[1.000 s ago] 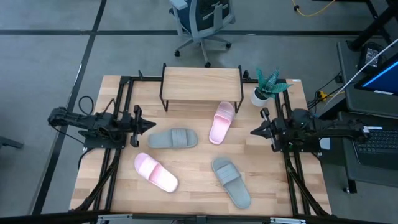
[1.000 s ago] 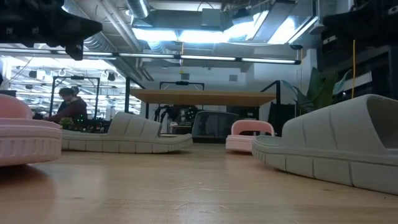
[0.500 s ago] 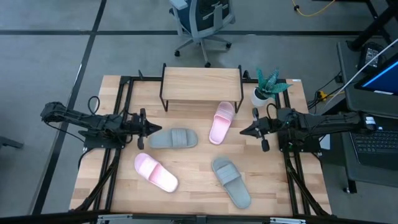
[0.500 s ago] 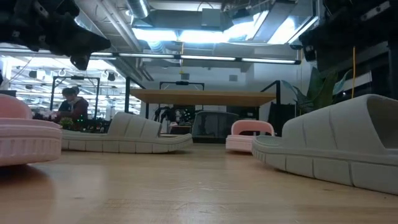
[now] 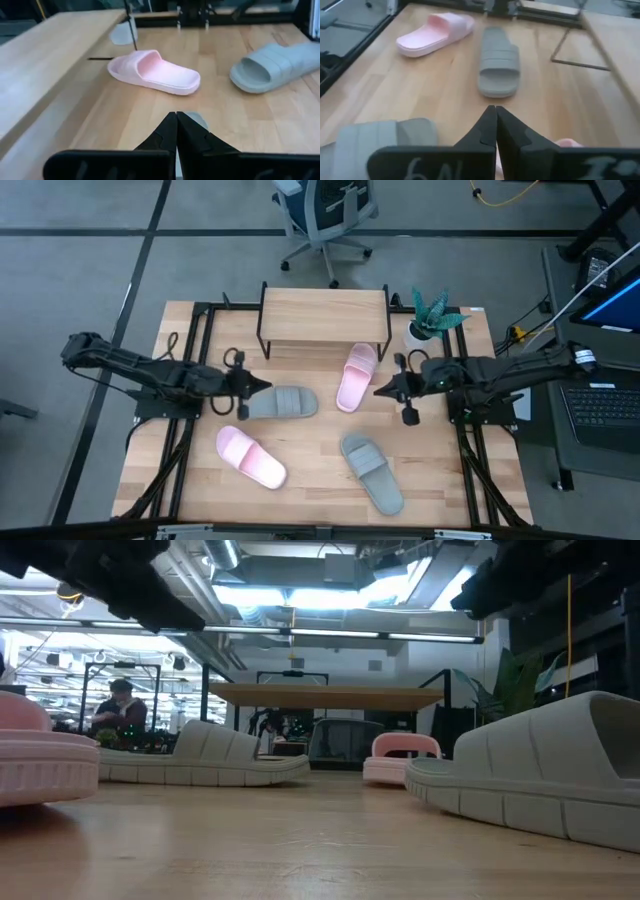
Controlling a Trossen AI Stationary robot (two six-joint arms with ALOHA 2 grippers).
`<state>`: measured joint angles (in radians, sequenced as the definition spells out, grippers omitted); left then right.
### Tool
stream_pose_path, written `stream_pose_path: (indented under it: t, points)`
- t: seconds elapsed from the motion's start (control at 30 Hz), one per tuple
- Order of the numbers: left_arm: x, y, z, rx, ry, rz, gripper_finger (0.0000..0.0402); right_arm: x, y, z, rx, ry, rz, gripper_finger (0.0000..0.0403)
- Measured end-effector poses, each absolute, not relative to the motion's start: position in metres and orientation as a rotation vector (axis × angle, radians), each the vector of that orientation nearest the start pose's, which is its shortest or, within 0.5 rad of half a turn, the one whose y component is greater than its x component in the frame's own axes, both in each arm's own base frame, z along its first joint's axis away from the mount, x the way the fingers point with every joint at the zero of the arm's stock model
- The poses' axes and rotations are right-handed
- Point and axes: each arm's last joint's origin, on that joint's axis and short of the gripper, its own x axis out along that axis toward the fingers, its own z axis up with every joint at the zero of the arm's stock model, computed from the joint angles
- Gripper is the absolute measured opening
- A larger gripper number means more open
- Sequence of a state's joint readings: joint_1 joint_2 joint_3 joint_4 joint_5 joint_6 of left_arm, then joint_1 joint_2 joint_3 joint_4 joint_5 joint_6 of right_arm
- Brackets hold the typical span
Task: Pick and place slides into the shelf
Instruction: Put the top pink slipper on the shelf
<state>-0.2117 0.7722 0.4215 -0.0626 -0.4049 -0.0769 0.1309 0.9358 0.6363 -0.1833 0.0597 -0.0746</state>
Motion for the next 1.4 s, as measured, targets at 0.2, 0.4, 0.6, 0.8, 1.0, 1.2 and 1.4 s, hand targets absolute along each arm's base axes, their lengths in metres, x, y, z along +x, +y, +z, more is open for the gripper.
stream_pose_path:
  t: [0.2, 0.4, 0.6, 0.8, 1.0, 1.2, 1.4]
  points:
    - [0.179, -0.035, 0.220, 0.040, 0.428, 0.171, 0.0000, 0.217, 0.037, 0.256, -0.107, 0.530, 0.009, 0.0003]
    - [0.183, -0.039, 0.214, 0.096, 0.457, 0.198, 0.0000, 0.237, 0.046, 0.250, -0.187, 0.600, -0.113, 0.0002]
    - [0.184, -0.039, 0.215, 0.151, 0.445, 0.184, 0.0000, 0.259, 0.047, 0.243, -0.254, 0.703, -0.268, 0.0011]
    - [0.184, -0.039, 0.216, 0.199, 0.446, 0.174, 0.0000, 0.277, 0.051, 0.238, -0.296, 0.845, -0.298, 0.0013]
    - [0.184, -0.039, 0.216, 0.258, 0.452, 0.161, 0.0000, 0.289, 0.054, 0.240, -0.300, 0.913, -0.311, 0.0017]
    - [0.185, -0.037, 0.216, 0.291, 0.459, 0.166, 0.0000, 0.292, 0.054, 0.242, -0.278, 0.911, -0.323, 0.0062]
    - [0.185, -0.032, 0.215, 0.297, 0.467, 0.190, 0.0000, 0.291, 0.054, 0.241, -0.253, 0.917, -0.337, 0.0136]
